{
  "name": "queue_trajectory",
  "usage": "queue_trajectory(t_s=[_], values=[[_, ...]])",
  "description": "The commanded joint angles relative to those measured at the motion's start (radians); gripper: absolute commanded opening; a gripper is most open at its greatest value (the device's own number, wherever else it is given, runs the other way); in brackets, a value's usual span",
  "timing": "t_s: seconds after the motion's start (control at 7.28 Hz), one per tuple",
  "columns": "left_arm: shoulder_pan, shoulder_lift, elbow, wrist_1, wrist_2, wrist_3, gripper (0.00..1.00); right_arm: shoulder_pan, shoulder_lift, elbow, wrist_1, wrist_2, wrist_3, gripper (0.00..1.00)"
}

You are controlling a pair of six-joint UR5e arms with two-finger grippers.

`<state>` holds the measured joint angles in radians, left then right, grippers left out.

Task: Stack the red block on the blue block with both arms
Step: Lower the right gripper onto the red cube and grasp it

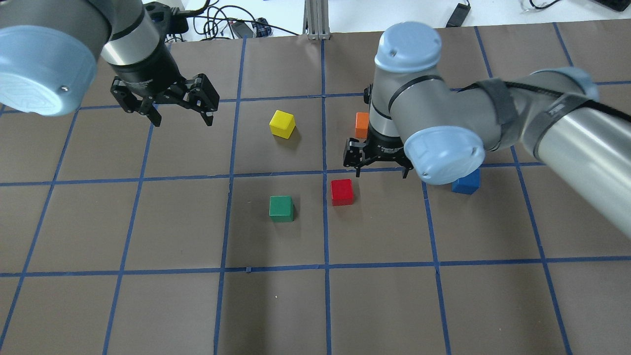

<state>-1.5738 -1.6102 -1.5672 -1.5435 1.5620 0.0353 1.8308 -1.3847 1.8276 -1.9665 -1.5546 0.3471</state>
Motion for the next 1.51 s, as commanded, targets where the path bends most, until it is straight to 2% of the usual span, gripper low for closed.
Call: queue_trajectory(t_s=[0.0,0.41,0.69,1.37], values=[[0.023,0.067,-0.005,-0.053,-0.013,0.017,1.00,0.047,0.079,0.044,-0.129,-0.002,0.064,1.00],[0.006,0.067,-0.011,-0.050,-0.023,-0.041,1.00,0.054,0.119,0.042,-0.179,0.001,0.079,1.00],[0.006,0.062,-0.013,-0.044,-0.022,-0.041,1.00,0.056,0.173,0.044,-0.261,0.002,0.090,1.00],[0.006,0.064,-0.030,-0.040,-0.020,-0.041,1.00,0.085,0.205,0.044,-0.288,0.004,0.087,1.00]])
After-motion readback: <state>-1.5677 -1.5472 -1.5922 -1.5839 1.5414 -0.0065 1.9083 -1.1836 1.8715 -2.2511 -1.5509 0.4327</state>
